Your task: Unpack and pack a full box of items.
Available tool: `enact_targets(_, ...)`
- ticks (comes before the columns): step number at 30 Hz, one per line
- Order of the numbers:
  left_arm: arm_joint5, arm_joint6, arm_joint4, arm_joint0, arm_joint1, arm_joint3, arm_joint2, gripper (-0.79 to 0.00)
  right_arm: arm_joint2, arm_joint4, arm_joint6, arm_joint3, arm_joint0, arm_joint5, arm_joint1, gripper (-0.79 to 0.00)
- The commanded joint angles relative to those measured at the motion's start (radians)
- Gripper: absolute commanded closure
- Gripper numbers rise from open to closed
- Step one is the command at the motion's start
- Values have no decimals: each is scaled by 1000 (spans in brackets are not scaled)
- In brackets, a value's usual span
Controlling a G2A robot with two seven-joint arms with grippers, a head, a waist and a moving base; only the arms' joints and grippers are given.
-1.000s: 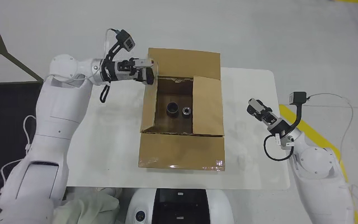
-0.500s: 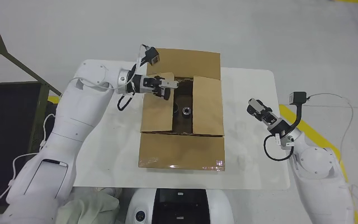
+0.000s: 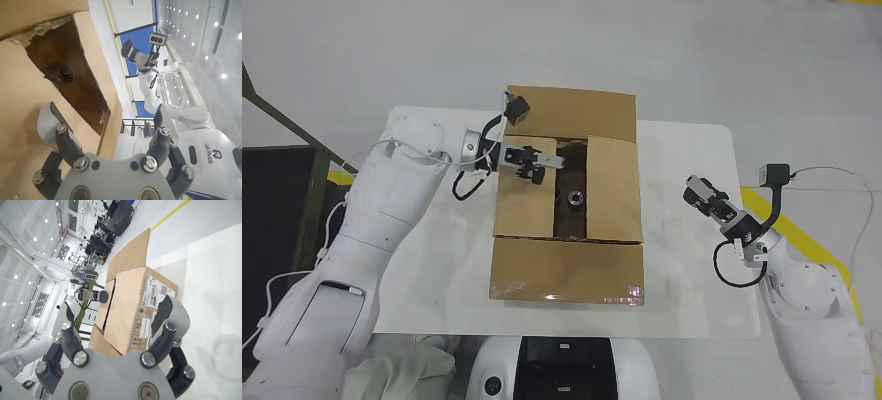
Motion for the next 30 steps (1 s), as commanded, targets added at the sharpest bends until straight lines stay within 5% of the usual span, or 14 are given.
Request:
enact_targets(1, -6, -5, 9, -6, 1, 11, 0, -785, 0, 0, 0, 0, 0, 0, 0, -785)
enact_targets(8, -19, -1, -36, -19, 3, 31, -27, -785, 0, 0, 0, 0, 0, 0, 0, -785)
enact_targets(17, -75, 70, -175, -27, 24, 53, -170, -785, 0, 0, 0, 0, 0, 0, 0, -785)
enact_targets(22, -113, 170, -193, -42, 30, 129, -225, -785, 0, 0, 0, 0, 0, 0, 0, -785)
enact_targets(30, -271, 243, -141, -103, 13, 305, -197, -785, 0, 0, 0, 0, 0, 0, 0, -785)
